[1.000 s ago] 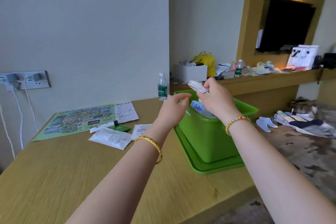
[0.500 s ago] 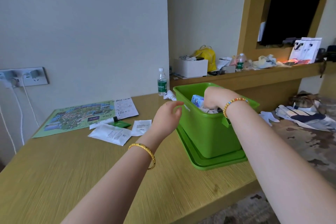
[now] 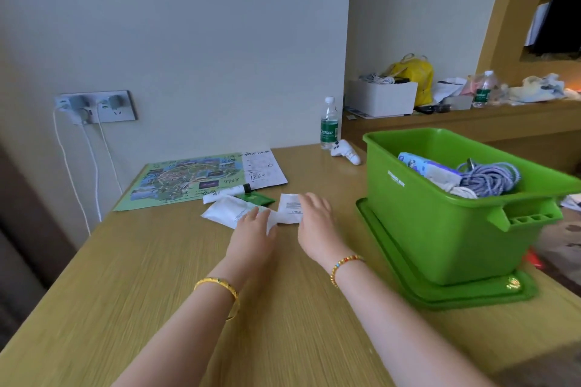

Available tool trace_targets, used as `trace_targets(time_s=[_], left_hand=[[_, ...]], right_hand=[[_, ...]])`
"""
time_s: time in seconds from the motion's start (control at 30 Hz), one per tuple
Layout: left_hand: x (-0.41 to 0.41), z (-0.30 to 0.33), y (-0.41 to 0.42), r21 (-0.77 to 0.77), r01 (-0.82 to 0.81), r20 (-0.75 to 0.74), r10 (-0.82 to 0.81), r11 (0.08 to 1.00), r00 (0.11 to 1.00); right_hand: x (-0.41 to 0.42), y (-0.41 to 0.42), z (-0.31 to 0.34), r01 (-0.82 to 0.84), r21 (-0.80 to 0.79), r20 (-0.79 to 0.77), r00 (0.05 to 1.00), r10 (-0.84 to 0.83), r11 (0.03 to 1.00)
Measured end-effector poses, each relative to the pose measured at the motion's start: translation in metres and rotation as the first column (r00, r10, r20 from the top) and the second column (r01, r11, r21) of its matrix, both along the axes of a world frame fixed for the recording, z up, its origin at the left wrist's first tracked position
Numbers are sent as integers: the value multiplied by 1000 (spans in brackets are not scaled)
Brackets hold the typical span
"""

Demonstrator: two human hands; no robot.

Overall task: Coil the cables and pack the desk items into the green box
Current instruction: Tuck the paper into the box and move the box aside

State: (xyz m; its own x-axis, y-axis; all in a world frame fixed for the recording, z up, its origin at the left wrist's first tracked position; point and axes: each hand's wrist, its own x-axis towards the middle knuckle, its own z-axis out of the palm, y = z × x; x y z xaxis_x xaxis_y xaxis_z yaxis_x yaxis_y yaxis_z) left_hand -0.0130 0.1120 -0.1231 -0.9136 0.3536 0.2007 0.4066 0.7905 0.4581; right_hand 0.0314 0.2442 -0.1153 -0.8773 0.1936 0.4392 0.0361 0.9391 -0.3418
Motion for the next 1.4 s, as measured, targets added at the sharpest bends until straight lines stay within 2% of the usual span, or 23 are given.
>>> trace_targets(time_s=[0.1,0.23,0.37,0.6,0.8,0.9,0.97,1.07,1.17,1.27,1.4], left_hand=[[-15,-10,-1,-130,-21,-11,19,991,1000],[-27,-22,-2,-252,-3,9,5,968,1000],[-25,-24,-4,-304,14,-16,-19,952,1000],[0,-14,-22,-387,59,-125,-116,920,985],[14,6,-42,-304,-21,-142,-24,952,990],[8,10,-53,-287,-112,-219,49,951,975],[2,9,-58,-242,-178,-214,126,954,969],[-6,5,-57,-257,-196,-93,178,946,980],[-9,2,-47,-359,-147,30,168,922,985],[-10,7,-38,-501,-150,-10,167,853,986],[-7,18,-29,-563,-106,33,150,820,988]], right_hand=[[-18,-5,-23,-22,-24,69,997,23,999],[-40,-2,-33,-54,20,156,986,50,998],[-47,-1,-34,-15,35,187,982,8,999],[-31,-2,-34,52,76,155,986,-63,996],[-16,2,-32,121,130,43,991,-128,984],[-14,-1,-31,178,116,-78,982,-170,977],[-14,-2,-29,209,133,-119,974,-194,969],[-16,-3,-30,163,152,37,985,-170,975],[-15,-8,-31,103,145,229,964,-135,984],[-14,-13,-25,67,189,305,944,-123,980],[-12,-18,-5,21,180,448,888,-101,983]])
